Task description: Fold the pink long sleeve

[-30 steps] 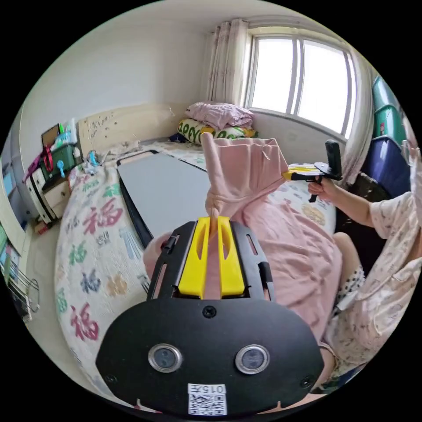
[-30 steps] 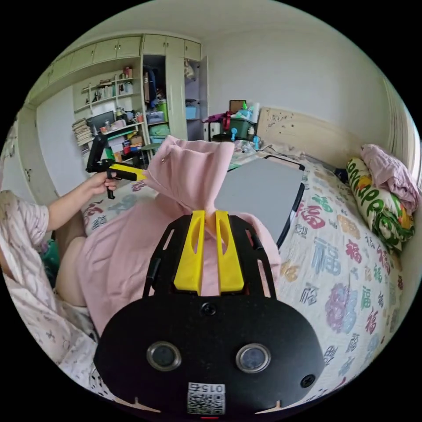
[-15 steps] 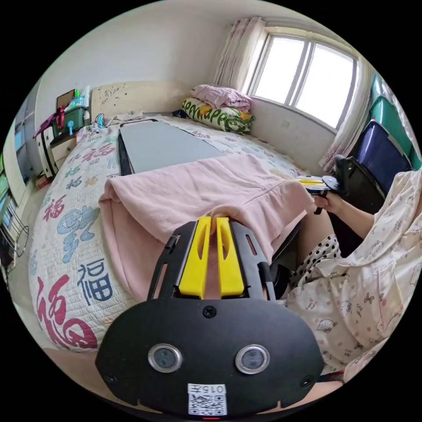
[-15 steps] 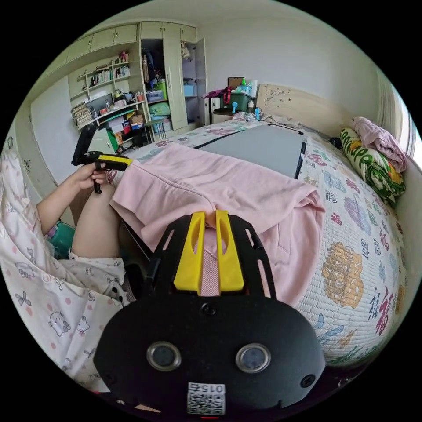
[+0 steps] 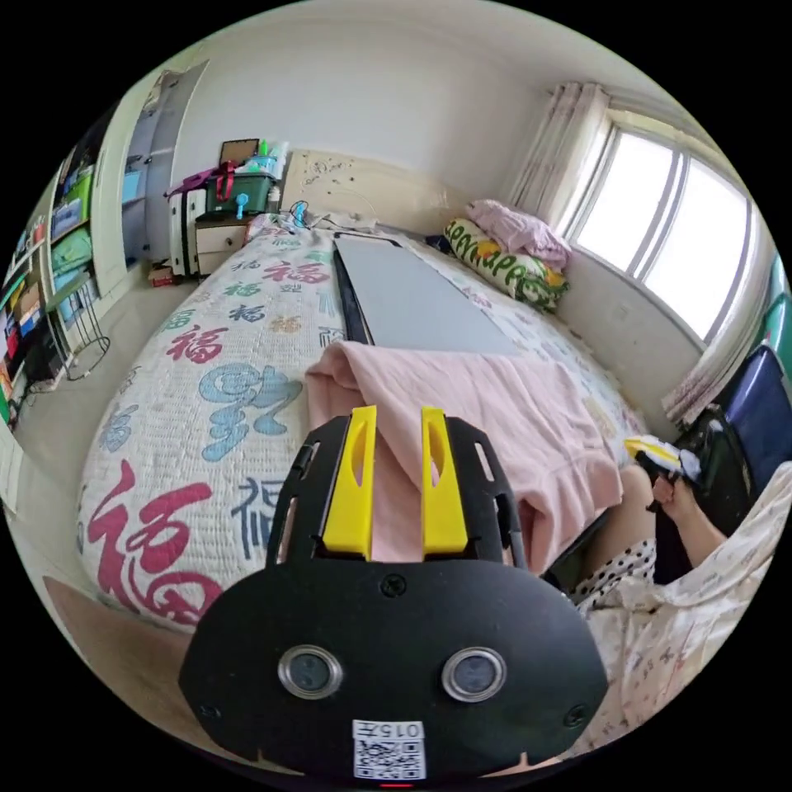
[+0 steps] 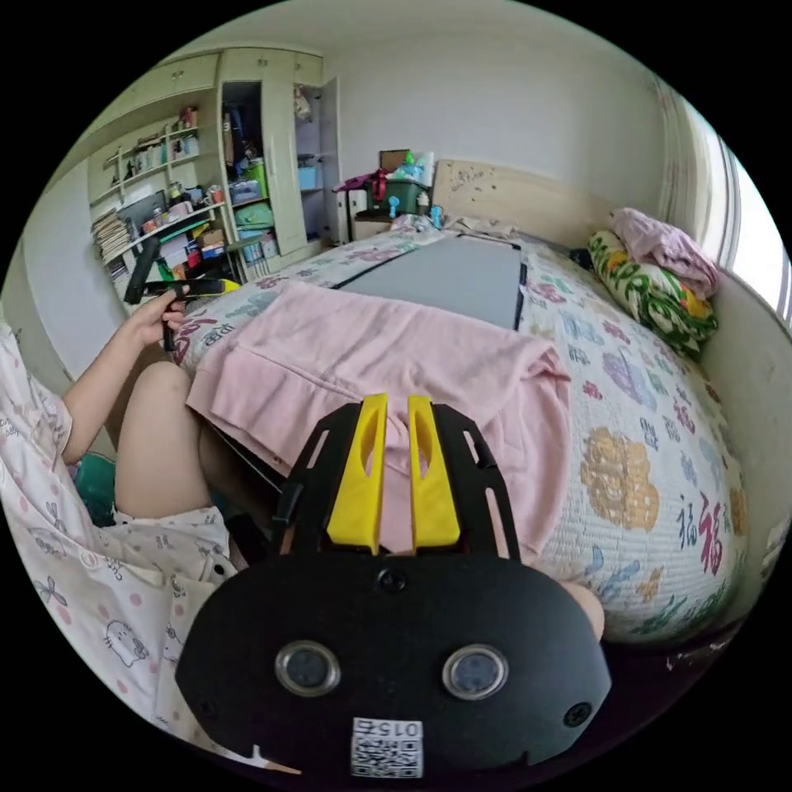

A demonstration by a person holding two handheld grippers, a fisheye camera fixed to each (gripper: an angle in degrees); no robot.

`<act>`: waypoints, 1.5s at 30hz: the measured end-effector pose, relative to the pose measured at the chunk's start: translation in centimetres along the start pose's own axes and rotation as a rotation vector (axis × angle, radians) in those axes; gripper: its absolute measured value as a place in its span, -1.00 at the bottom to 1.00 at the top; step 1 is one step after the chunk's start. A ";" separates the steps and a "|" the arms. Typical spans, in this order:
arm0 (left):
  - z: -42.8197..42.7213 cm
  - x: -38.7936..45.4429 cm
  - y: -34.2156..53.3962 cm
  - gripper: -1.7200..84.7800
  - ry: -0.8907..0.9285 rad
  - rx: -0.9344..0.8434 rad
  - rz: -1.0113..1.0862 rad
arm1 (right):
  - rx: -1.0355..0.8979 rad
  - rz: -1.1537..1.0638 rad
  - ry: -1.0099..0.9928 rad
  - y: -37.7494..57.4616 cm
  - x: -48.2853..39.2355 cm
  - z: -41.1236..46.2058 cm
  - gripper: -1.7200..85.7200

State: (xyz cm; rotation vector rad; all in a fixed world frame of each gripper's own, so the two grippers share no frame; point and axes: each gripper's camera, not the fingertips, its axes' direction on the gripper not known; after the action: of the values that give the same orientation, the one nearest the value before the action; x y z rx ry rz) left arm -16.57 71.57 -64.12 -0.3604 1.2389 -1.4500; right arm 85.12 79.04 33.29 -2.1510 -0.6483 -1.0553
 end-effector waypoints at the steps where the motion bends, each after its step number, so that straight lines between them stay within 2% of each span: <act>1: 1.1 -2.6 -1.0 -0.73 0.051 0.033 -0.067 | 0.034 -0.071 -0.031 -0.8 -2.2 0.1 -0.62; 4: 5.4 -9.1 -3.1 -0.67 0.195 0.059 -0.250 | 0.069 -0.224 -0.195 -2.7 -8.2 1.8 -0.61; 8: 12.0 -13.7 -3.5 -0.63 0.171 0.015 -0.331 | 0.027 -0.377 -0.384 -3.2 -15.4 5.0 -0.60; 13: 17.7 -17.1 -1.9 -0.70 0.330 -0.014 -0.427 | -0.193 -0.511 -0.325 0.7 -20.0 10.2 -0.60; 16: 19.2 -17.1 -2.8 -0.80 0.288 -0.050 -0.385 | -0.266 -0.500 -0.277 3.7 -20.3 11.0 -0.60; 20: 18.4 -15.9 -4.6 -0.91 0.253 -0.048 -0.277 | -0.296 -0.516 -0.250 6.8 -20.6 9.3 -0.59; 24: 15.2 -14.0 -5.9 -0.92 0.246 0.078 -0.184 | -0.295 -0.607 -0.208 8.7 -22.1 7.2 -0.59; 29: 18.0 -12.9 -8.0 -0.83 0.056 -0.076 -0.125 | -0.333 -0.465 -0.220 9.4 -23.0 9.2 -0.60; 35: 9.7 -13.8 -7.8 -0.77 0.164 0.061 -0.174 | -0.271 -0.388 -0.242 8.8 -23.1 4.1 -0.60; 36: 9.1 -13.5 -7.7 -0.77 0.171 0.048 -0.155 | -0.264 -0.384 -0.233 8.8 -23.2 3.6 -0.60; 40: 8.2 -9.6 -7.4 -0.77 0.205 -0.195 0.060 | -0.216 -0.372 -0.185 9.0 -24.3 1.2 -0.61; 42: 9.4 -8.7 -7.8 -0.77 0.260 -0.312 0.100 | -0.205 -0.361 -0.177 8.4 -25.0 0.9 -0.61; 44: 12.0 -7.9 -8.5 -0.77 0.404 -0.485 0.136 | -0.207 -0.344 -0.170 6.8 -26.0 0.8 -0.61; 45: 12.5 -7.7 -8.8 -0.77 0.413 -0.508 0.138 | -0.208 -0.340 -0.169 6.3 -26.3 0.9 -0.61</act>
State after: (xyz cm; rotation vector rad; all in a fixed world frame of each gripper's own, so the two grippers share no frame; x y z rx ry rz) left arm -9.04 70.56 -48.81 -0.3121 1.9355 -1.1075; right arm 75.19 71.64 9.23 -2.3823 -1.0531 -1.1660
